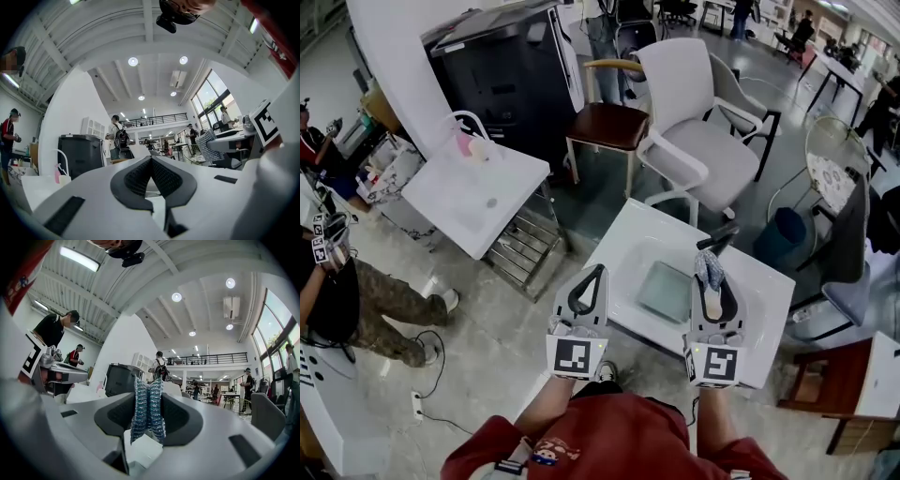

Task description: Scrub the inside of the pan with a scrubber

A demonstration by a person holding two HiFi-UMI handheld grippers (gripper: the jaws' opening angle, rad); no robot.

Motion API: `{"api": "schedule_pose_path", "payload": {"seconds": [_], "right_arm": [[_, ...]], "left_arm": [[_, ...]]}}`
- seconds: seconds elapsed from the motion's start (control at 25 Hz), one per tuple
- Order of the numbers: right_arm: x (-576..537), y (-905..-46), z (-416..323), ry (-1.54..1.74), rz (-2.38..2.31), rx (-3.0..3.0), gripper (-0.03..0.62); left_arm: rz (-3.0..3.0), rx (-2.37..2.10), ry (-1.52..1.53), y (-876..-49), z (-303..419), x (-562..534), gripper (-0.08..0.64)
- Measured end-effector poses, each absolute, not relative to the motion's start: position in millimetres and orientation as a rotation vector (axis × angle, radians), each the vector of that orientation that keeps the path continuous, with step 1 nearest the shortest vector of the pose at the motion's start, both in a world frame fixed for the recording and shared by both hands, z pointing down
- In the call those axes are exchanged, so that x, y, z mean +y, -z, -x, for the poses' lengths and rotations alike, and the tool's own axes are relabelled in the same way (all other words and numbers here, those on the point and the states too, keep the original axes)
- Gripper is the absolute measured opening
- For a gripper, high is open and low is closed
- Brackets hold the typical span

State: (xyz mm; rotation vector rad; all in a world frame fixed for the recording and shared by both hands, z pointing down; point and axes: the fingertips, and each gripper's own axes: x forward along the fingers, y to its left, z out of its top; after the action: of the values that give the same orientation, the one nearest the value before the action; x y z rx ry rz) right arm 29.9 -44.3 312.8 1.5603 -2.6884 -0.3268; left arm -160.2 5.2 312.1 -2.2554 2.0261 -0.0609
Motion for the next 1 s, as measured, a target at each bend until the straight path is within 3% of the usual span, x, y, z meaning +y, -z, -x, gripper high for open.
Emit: {"api": "schedule_pose_path", "payload": {"seconds": [0.36, 1.0], "right_arm": [[-71.2, -325.4, -30.8, 0.310, -1.737, -2.540, 0.179], [-143.3, -327.4, -115.7, 0.256, -1.893, -2.421, 0.179]], "left_arm": [[2.379, 1.903, 0.032, -325.8, 179.4, -50.2, 0.008], [2.456, 1.750, -0.012, -316.1, 106.7, -144.7, 0.008]]}}
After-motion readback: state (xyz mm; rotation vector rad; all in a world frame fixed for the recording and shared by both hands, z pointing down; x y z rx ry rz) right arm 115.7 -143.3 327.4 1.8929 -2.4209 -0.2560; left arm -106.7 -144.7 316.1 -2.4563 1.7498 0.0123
